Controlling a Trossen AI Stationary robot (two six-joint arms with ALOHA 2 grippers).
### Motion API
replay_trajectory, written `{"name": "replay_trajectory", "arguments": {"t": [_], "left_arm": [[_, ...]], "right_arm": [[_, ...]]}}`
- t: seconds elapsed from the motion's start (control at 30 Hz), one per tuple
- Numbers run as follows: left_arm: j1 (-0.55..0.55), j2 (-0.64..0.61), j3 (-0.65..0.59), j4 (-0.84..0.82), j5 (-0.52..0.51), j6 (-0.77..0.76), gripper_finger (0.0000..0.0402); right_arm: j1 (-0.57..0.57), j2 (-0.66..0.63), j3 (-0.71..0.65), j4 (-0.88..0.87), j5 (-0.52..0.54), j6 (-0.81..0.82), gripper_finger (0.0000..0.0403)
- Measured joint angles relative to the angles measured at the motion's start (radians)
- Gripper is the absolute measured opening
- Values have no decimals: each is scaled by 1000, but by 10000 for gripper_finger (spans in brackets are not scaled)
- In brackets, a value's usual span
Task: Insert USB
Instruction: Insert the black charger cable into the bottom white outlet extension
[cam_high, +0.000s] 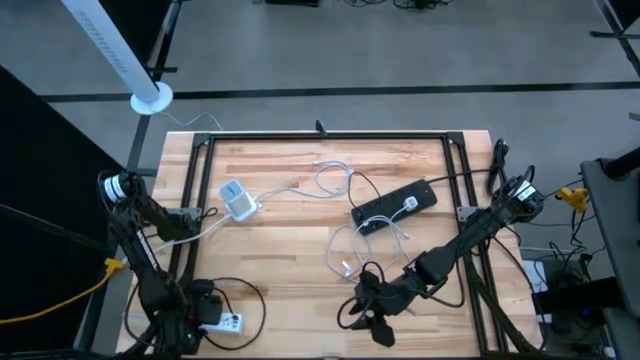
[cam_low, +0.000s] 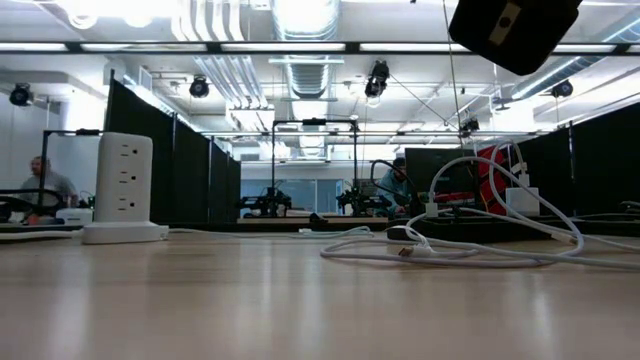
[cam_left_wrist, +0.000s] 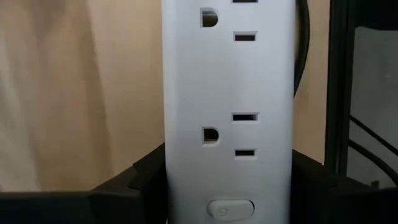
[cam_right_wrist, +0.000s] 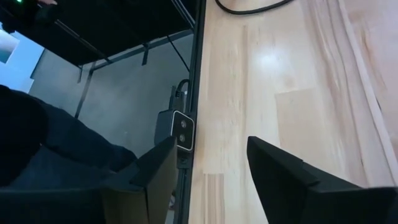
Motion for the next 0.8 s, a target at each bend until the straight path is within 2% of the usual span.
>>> {"name": "replay_trajectory", "arguments": {"t": [0.13,0.5,0.8], "left_arm": [[0,1,27,-60,-5,-4,204],[1,84,-10,-69,-24,-36,204],[2,83,-11,-62,-1,-83,215]], "right_arm": [[0,0,0,-19,0,10,181],[3,0,0,-23,-3,26,181],[5,0,0,-25,-7,26,181]]}}
